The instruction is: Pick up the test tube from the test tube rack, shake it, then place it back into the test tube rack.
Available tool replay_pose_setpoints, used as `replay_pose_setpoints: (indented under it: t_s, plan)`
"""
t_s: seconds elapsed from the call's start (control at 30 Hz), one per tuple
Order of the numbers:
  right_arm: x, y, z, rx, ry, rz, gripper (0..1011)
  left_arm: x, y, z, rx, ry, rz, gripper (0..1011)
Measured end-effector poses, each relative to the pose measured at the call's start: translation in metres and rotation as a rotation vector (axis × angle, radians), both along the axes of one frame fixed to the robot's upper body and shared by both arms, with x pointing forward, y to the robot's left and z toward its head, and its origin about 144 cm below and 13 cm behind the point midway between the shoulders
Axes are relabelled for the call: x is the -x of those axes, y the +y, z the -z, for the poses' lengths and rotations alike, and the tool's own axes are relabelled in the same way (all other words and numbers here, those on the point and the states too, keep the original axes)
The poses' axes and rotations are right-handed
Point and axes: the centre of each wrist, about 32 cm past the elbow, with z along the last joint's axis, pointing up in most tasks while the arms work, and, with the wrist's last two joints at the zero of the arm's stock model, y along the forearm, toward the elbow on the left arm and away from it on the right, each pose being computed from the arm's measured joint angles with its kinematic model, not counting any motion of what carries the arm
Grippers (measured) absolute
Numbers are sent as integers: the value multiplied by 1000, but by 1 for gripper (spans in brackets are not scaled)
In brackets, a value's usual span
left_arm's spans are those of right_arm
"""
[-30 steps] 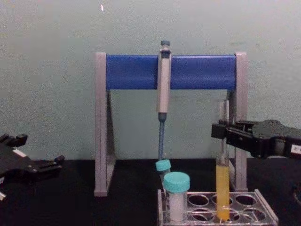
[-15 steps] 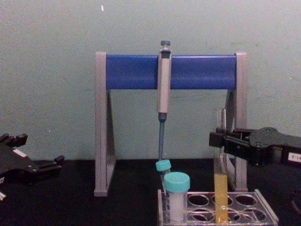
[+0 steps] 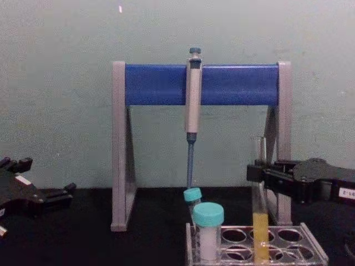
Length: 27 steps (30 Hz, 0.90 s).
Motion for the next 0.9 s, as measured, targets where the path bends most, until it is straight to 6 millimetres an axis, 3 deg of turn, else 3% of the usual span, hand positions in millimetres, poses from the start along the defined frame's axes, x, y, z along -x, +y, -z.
replay_pose_setpoints:
  t_s: [0.9]
  plan:
    - [0, 1, 1, 25, 14, 10, 234, 0, 0, 0, 0, 0, 0, 1001]
